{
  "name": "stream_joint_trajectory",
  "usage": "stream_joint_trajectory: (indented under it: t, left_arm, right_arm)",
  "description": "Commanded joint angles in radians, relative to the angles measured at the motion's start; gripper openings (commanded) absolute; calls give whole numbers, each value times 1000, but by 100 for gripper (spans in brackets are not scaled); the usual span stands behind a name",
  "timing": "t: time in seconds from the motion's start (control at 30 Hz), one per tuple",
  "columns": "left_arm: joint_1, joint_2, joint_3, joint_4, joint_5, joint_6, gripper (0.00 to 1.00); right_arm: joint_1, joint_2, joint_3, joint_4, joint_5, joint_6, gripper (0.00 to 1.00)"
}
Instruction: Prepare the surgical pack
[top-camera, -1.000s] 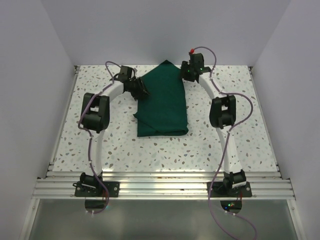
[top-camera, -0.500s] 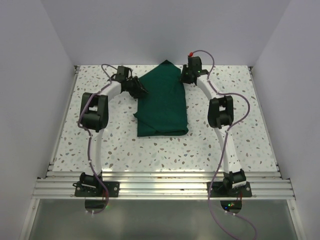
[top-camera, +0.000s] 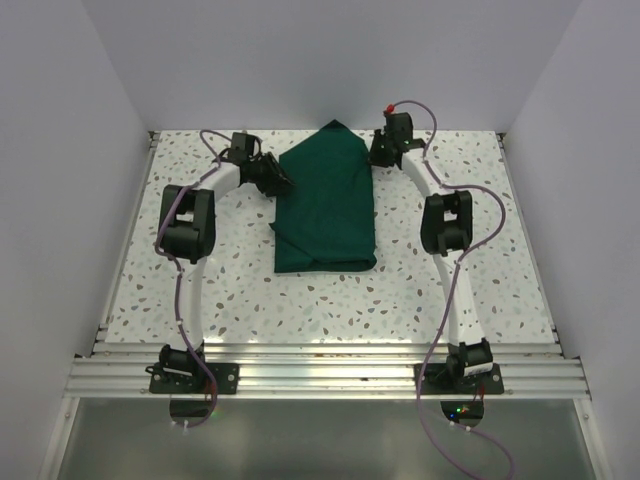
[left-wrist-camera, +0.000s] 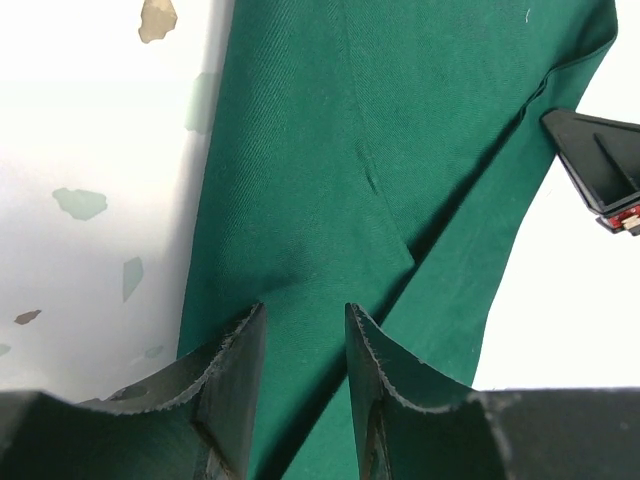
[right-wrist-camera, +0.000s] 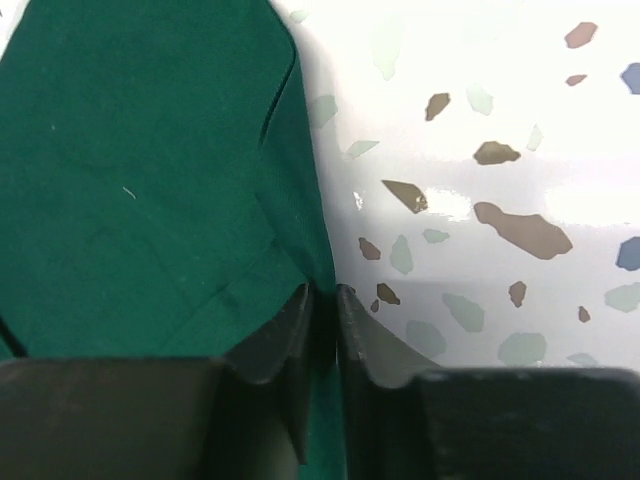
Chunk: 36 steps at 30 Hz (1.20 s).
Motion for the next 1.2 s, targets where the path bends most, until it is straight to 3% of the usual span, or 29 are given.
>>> stream_joint_trajectory:
  t: [0.0,0.3,0.47,0.63,0.77,0.93,0.97,1.07,1.17]
  left_arm:
    - [12,35,3,-23,-18,5,42]
    - [12,30,10,-37,-6,13,42]
    - [12,19,4,-38,-3,13,42]
    - [12,4,1,-35,22,11,41]
    - [12,-4,3,-35,25,4,41]
    - [12,9,13,-45,42,0,41]
    - [12,12,16,-45,43,5,41]
    - [12,19,22,-55,46,20,41]
    - [12,27,22,-57,49,23,41]
  right_arm:
    - [-51,-30,47,3,-18,-6,23]
    - [-49,-63,34,-46,-47,-29,19]
    - [-8,-198,-83,32,-84,-40,29]
    - [5,-272,-155,15,-213,51,34]
    - [5,-429,-408,93,-371,147,34]
    - [5,-692,-900,323,-679,299,31]
    - [3,-753,-1001,330,-699,301,25]
    - [5,-819,-1146,305,-778,257,22]
    - [3,-823,-1194,185,-810,145,15]
